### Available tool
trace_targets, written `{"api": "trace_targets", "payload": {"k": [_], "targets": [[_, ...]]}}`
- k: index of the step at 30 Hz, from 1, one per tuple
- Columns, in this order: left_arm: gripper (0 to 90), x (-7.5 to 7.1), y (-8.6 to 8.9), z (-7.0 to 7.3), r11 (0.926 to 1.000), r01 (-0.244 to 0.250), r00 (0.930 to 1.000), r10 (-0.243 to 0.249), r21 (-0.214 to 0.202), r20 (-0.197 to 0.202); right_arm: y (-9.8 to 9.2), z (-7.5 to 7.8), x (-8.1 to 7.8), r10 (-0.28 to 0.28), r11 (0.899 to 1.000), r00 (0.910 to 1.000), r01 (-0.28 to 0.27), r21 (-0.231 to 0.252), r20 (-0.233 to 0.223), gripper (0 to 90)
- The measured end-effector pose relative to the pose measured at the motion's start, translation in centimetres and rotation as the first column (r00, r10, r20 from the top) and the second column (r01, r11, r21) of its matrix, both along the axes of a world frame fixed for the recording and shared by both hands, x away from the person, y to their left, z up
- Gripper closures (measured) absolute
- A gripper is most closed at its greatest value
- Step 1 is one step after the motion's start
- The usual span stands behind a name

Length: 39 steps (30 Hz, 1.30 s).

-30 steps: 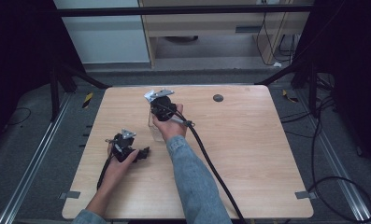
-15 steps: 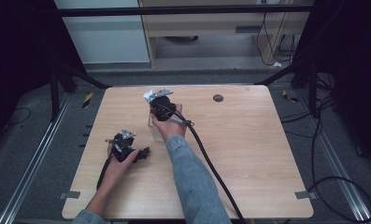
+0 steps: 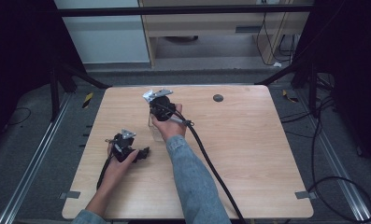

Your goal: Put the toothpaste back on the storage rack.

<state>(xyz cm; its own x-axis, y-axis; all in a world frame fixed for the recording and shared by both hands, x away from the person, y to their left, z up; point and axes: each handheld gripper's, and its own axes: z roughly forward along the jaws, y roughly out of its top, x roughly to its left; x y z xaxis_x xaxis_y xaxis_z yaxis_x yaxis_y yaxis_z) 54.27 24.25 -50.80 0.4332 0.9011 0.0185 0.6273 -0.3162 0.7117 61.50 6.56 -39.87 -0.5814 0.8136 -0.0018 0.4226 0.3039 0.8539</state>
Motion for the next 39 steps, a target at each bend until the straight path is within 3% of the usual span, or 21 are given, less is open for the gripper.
{"api": "trace_targets", "payload": {"k": [7,39], "targets": [[0.0,0.0,0.0,0.0,1.0,0.0,1.0,0.0,0.0,0.0,0.0,0.2,-0.4,0.016,1.0,0.9998,-0.016,-0.02,0.009,74.7],[0.0,0.0,0.0,0.0,1.0,-0.001,1.0,0.001,-0.001,0.001,-1.4,1.5,-1.9,0.037,0.999,0.999,-0.036,-0.03,0.025,76.6]]}}
